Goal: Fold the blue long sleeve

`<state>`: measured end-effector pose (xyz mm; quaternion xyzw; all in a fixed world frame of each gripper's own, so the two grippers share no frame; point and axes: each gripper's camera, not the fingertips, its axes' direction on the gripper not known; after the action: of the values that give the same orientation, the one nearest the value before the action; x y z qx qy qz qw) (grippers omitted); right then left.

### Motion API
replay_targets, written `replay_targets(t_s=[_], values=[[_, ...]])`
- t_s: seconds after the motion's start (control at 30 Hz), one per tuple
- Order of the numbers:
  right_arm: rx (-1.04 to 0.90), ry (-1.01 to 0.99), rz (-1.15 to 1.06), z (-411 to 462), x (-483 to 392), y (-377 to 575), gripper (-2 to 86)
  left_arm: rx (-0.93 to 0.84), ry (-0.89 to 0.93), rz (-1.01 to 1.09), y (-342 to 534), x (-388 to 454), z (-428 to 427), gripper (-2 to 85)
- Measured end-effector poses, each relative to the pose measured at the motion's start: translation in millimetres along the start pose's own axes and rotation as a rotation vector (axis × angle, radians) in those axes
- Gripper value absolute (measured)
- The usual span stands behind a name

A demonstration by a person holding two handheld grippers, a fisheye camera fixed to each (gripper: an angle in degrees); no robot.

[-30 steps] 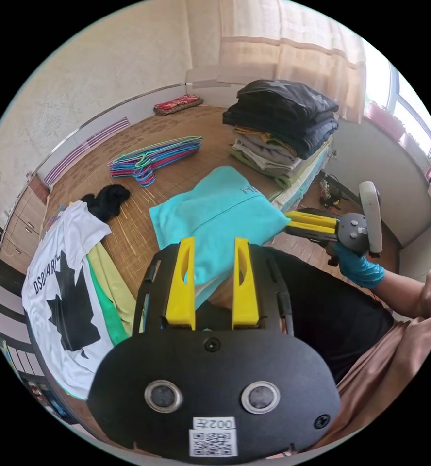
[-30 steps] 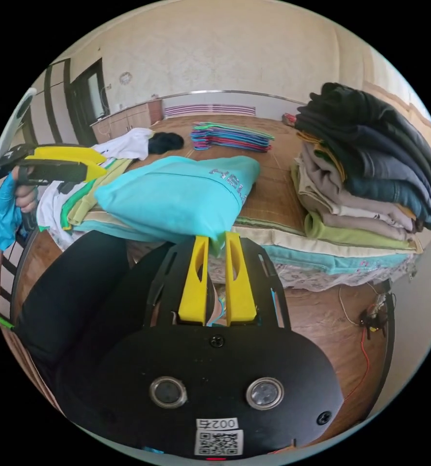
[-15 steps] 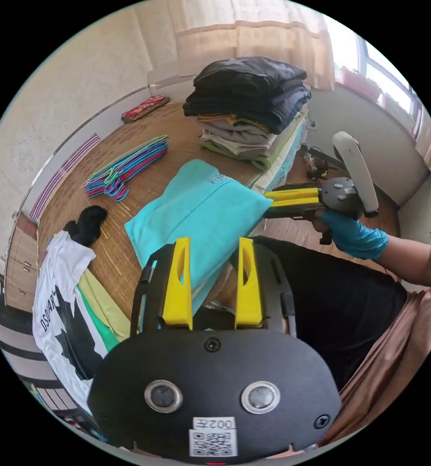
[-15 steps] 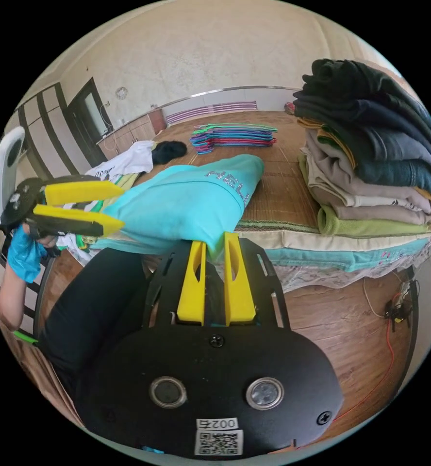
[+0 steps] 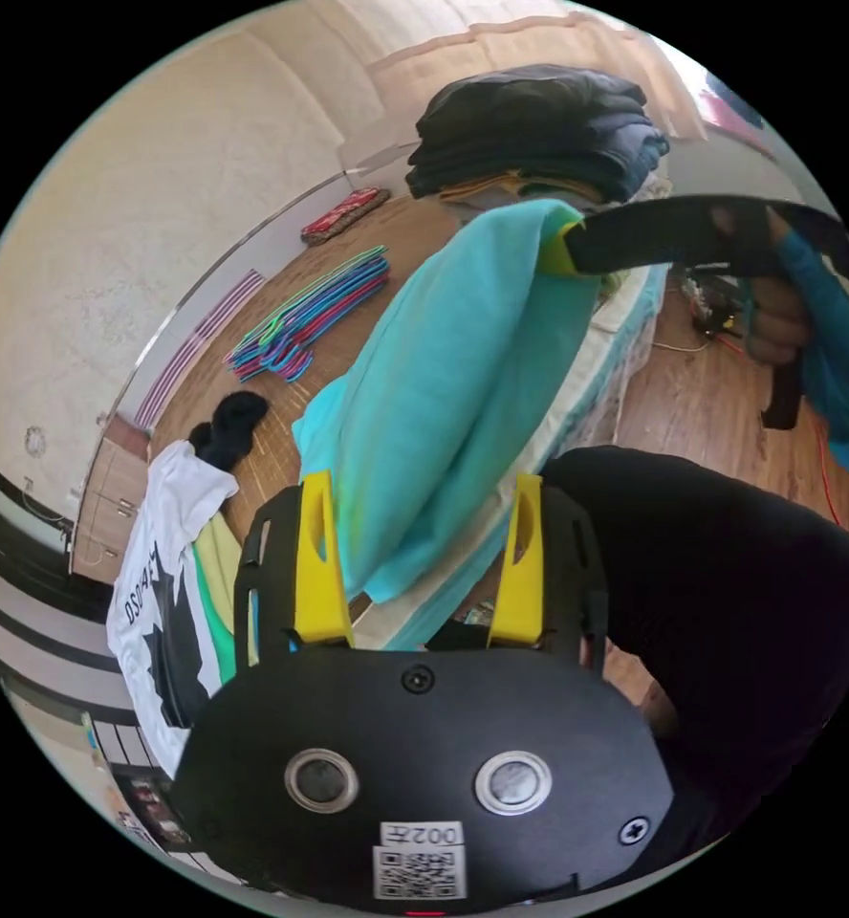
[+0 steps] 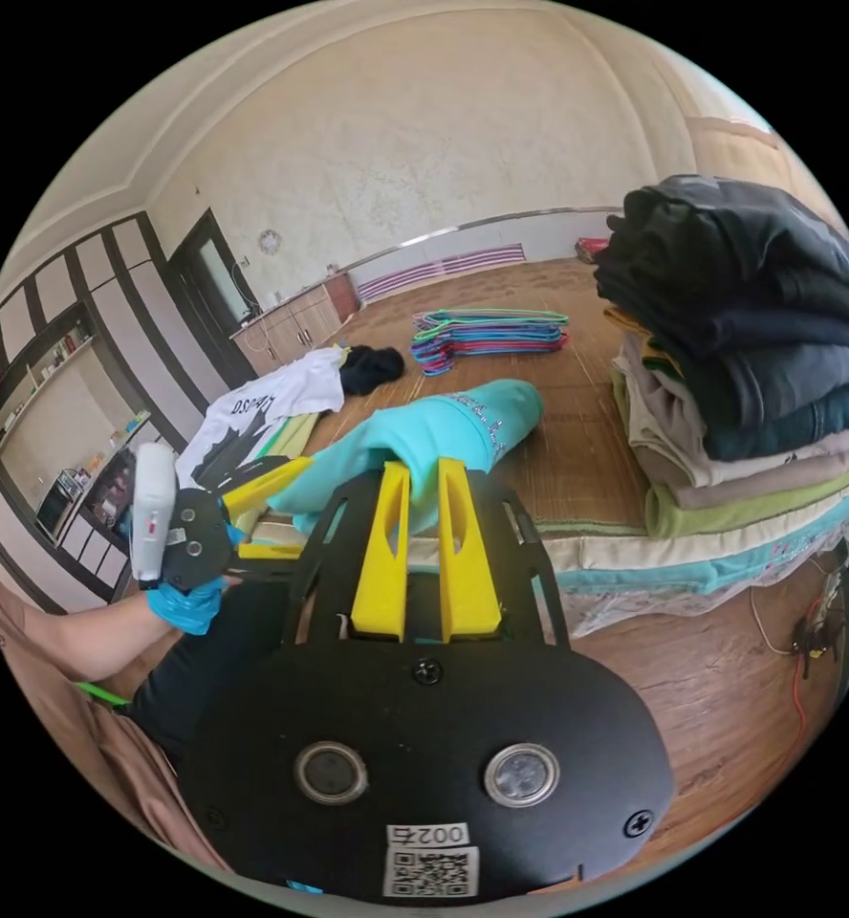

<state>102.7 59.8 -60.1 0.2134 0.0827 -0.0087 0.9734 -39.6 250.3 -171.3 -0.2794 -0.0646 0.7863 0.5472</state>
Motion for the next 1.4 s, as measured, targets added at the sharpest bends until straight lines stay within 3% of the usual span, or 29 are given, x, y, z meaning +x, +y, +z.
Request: replay_targets(t_s=[0.3,0.43,0.53,0.63,0.87,1.07,1.4], values=[[-0.056,0.014,-0.098,3.8,-20.5,-20.3,5.3,0.007,-0.105,0.035,-12.1,10.6,-10.4,11.6],[-0.141,0.112,-0.326,8.0,-46.6,-13.6,7.0,-0.014,-0.095,0.051,-23.6,10.4,-17.8,10.1],[-0.139,0.161,-0.511,3.9,-75.5,-3.4,12.9,-0.032,-0.097,0.079,-33.7,10.7,-25.1,9.5],[-0.151,0.161,-0.609,8.7,-105.5,2.5,17.9,-0.046,-0.082,0.076,-42.8,6.2,-33.8,9.5],[-0.113,0.44,-0.803,59.6,-169.6,-3.6,23.7,-0.067,-0.052,0.09,-53.9,3.0,-60.5,9.0],[-0.14,0.607,-0.875,97.8,-184.5,-14.7,23.0,-0.074,-0.02,0.105,-49.4,-1.4,-74.6,8.6],[-0.13,0.637,-0.881,102.9,-199.4,-28.4,13.1,-0.164,-0.081,0.126,-34.2,-4.4,-57.0,13.1]])
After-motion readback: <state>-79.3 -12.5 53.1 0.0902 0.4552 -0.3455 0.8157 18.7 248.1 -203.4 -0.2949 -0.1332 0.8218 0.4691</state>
